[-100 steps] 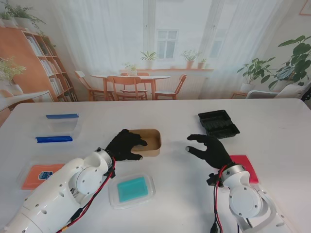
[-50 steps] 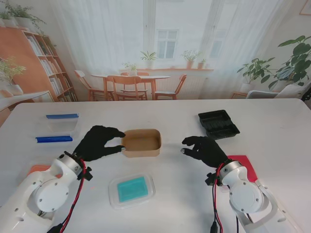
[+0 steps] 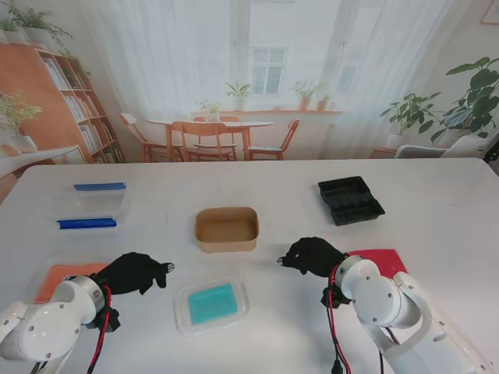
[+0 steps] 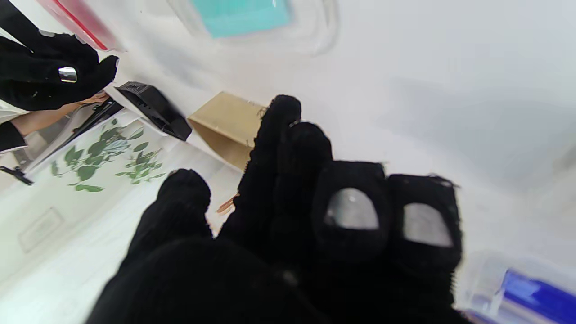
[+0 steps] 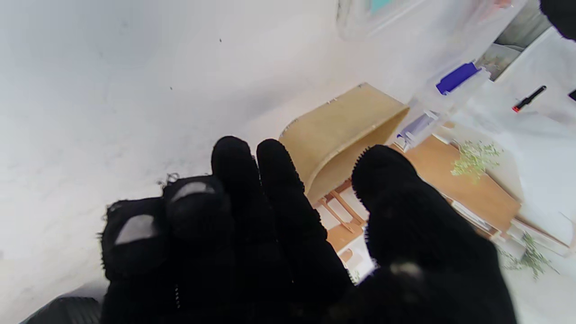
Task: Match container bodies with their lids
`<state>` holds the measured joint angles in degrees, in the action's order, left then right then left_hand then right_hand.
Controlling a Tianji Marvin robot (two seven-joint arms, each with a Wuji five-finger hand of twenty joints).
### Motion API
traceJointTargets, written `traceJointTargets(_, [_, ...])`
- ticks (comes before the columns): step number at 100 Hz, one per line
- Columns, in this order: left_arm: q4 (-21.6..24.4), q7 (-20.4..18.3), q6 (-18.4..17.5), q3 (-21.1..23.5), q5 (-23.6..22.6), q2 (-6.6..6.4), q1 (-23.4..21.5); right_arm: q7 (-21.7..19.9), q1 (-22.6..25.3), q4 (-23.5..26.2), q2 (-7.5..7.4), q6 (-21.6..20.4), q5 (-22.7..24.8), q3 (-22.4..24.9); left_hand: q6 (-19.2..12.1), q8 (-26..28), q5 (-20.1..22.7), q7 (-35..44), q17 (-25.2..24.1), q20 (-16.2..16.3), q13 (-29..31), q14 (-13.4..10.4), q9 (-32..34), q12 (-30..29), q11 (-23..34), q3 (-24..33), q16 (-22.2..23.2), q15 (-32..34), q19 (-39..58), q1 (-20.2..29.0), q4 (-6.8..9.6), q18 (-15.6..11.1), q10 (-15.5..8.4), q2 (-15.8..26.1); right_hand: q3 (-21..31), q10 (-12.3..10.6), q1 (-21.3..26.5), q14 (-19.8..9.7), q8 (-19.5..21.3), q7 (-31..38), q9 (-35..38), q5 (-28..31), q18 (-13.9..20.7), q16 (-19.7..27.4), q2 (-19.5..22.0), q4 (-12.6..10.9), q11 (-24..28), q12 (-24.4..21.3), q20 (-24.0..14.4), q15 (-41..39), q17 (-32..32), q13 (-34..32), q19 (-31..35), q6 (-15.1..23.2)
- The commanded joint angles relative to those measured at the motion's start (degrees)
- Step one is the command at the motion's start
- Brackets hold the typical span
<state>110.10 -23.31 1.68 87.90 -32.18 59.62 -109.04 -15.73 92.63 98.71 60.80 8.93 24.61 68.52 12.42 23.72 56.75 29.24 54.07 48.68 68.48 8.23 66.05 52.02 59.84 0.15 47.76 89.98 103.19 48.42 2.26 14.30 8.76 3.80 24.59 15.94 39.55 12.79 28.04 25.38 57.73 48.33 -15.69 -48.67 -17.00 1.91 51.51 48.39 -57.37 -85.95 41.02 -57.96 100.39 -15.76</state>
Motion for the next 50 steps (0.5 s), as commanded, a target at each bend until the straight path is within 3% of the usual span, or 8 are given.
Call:
traceJointTargets(1, [0.3,-1.7,1.0,-0.6,0.7,-0.50,-1.0,-1.8,-1.5,-0.9,0.02,0.6,0.1,-0.8,5.0,-0.9,1.0,2.1,3.7,-3.1,3.8,-3.4,2.2,0.5,3.1,-1.5,-1.0,6.9,16.6,-2.5,-1.62,-6.0,-1.9,3.9,-0.2,3.5,-1.5,-3.8,0.5,1.7,3.2,2.9,7.0,-0.5,1.5,-1.9,4.2,2.0,0.7,-5.5,6.3,-4.4,9.0,-1.1])
traceJointTargets(8, [1.2,-3.3,3.7,-1.0,1.0,-0.76,-1.4,-3.1,-2.9,-1.5,-0.27,2.0,0.6,-2.4,5.5,-1.0,1.3,2.6,4.6,-3.6,4.4,-3.2,2.8,0.4,3.3,-1.7,-1.2,7.0,16.8,-3.1,-1.64,-5.8,-1.9,4.8,-0.3,2.9,-1.8,-5.5,0.2,2.8,5.1,3.4,8.2,0.9,2.1,-1.9,5.9,2.4,4.0,-7.6,10.5,-7.3,11.8,-1.4])
traceJointTargets(13, [1.8,-4.3,5.1,-1.2,0.6,-0.95,-1.8,-3.6,-3.8,-2.0,-0.37,2.9,0.9,-3.5,5.6,-1.1,1.3,3.0,5.0,-3.9,4.4,-4.7,3.0,0.2,3.3,-1.7,-1.4,6.9,16.8,-3.3,-1.63,-5.9,-2.1,5.2,-0.2,2.8,-1.7,-5.9,0.1,3.1,5.8,3.6,8.6,1.0,2.2,-1.9,6.5,2.5,4.6,-8.2,11.9,-8.3,12.5,-1.6])
traceJointTargets(27, [3.5,-8.9,8.6,-1.8,-3.0,-1.79,-2.4,-3.6,-5.5,-3.1,-0.36,4.4,1.5,-5.8,6.1,-1.5,1.0,3.2,5.5,-4.4,4.4,-4.4,3.1,-0.3,2.9,-1.7,-1.7,6.9,16.8,-3.8,-1.76,-5.8,-1.9,6.6,-0.2,3.0,-1.6,-5.9,0.0,3.4,6.0,3.6,8.7,1.6,2.3,-2.0,6.6,2.4,5.8,-8.5,12.7,-8.7,13.0,-2.0])
traceJointTargets(39, [3.9,-10.3,10.5,-2.7,-7.1,-2.06,-2.5,-3.8,-6.6,-3.8,-0.34,4.9,1.2,-7.3,6.4,-2.3,0.8,3.1,5.5,-5.4,4.4,-4.3,3.1,-1.1,2.1,-1.8,-2.1,6.4,16.8,-3.9,-2.02,-6.1,-1.8,7.6,-0.2,3.2,-1.7,-5.5,-0.2,3.5,6.0,3.6,8.4,1.9,2.5,-2.0,6.5,2.3,6.4,-8.5,12.6,-8.7,13.2,-2.3])
traceJointTargets(50, [3.5,-9.4,12.6,-4.1,-8.3,-1.92,-2.4,-3.7,-7.5,-4.5,-0.24,5.2,0.7,-8.5,6.6,-2.8,0.6,2.8,5.2,-5.8,4.4,-3.8,2.8,-1.5,1.5,-1.9,-2.4,5.6,16.8,-3.6,-2.16,-6.2,-1.2,7.8,-0.2,3.2,-1.7,-5.6,-0.3,3.6,6.2,3.7,8.3,2.1,2.5,-2.1,6.7,2.2,6.6,-8.7,12.9,-8.9,13.4,-2.3])
